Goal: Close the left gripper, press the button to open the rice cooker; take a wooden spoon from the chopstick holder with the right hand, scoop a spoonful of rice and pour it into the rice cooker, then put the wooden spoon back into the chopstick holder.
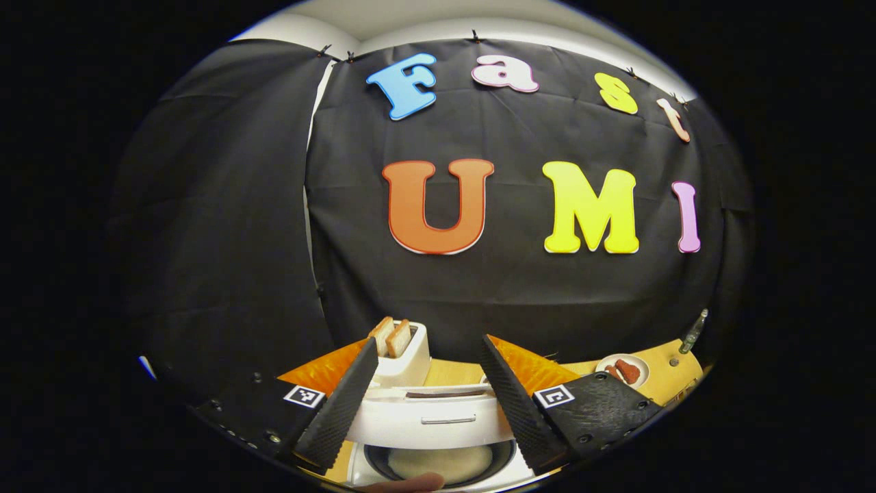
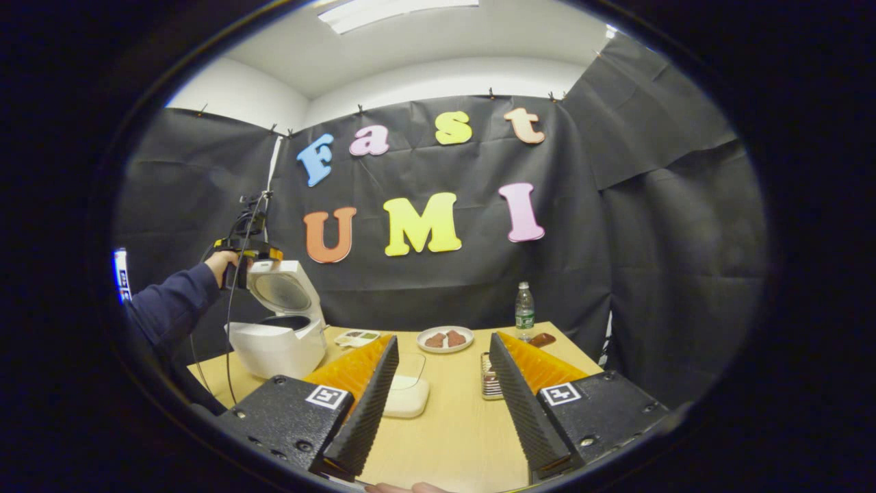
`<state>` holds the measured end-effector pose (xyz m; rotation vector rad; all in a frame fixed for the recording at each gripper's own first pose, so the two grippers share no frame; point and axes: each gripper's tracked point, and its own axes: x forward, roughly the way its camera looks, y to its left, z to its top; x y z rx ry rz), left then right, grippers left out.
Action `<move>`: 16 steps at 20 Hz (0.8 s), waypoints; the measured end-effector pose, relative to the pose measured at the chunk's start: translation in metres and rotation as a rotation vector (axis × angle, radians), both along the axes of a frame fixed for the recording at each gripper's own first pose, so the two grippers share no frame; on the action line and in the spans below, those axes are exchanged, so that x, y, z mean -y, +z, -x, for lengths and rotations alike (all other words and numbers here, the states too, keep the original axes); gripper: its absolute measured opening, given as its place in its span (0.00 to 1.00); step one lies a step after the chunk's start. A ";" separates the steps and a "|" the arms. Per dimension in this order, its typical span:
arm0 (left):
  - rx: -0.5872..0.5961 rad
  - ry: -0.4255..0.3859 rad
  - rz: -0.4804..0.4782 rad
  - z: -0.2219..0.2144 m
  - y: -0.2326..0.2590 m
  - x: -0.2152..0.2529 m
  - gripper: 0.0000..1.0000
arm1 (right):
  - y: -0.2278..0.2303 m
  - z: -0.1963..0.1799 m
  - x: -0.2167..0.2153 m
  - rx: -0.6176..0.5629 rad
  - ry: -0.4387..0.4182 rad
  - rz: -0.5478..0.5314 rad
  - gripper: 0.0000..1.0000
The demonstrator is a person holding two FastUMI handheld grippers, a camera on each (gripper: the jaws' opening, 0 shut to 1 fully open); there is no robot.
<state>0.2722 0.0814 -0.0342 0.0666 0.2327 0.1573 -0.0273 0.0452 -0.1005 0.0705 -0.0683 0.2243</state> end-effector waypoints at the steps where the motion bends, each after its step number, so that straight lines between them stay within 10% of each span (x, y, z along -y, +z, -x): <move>1: -0.019 0.006 0.003 0.008 -0.009 0.000 0.95 | -0.002 0.008 -0.001 0.001 0.010 -0.005 0.88; 16: -0.376 -0.034 0.018 0.098 -0.130 0.020 0.97 | 0.007 0.095 0.017 0.041 -0.035 0.025 0.87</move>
